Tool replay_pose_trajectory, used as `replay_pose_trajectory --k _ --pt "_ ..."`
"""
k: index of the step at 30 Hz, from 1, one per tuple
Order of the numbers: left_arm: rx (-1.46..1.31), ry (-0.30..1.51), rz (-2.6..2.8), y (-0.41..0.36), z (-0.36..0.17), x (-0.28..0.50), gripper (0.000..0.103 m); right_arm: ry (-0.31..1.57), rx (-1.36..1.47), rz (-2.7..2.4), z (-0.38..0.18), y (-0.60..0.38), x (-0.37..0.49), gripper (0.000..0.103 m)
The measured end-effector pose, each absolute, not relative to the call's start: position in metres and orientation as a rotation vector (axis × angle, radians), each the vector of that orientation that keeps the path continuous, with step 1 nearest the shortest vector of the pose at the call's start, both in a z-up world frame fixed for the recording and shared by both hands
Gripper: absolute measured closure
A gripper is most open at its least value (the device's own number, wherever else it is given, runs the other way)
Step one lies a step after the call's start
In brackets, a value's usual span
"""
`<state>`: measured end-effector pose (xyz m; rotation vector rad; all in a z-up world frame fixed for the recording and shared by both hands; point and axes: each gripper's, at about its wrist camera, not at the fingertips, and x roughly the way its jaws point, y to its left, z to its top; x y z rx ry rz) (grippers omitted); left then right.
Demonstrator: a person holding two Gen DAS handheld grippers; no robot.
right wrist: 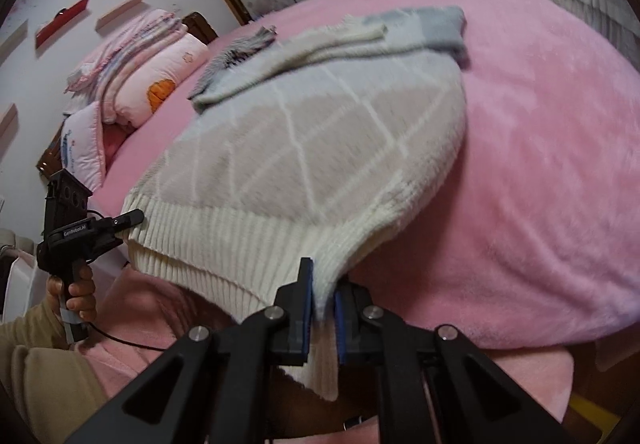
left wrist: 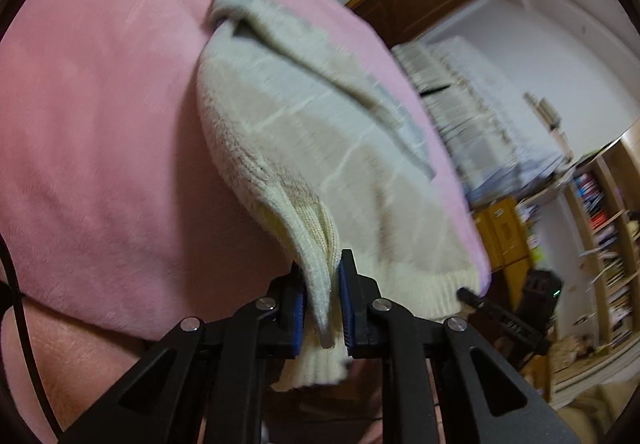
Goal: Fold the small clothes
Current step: 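Lift the hem with both tools and fold it toward the collar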
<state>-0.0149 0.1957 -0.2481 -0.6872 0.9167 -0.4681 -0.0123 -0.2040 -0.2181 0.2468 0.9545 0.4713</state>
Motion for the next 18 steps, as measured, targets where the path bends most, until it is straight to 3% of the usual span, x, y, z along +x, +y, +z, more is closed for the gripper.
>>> replay_pose_trajectory --k 7,18 --pt "-0.830 0.764 -0.536 0.204 -0.206 0.001 0.091 0.821 0.371 0.533 -0.169 -0.222 0.005 0.095" --pt "-0.929 0.709 -0.490 0.225 -0.164 0.048 0.091 0.718 0.474 0.540 -0.131 -0.243 0.043 0.095"
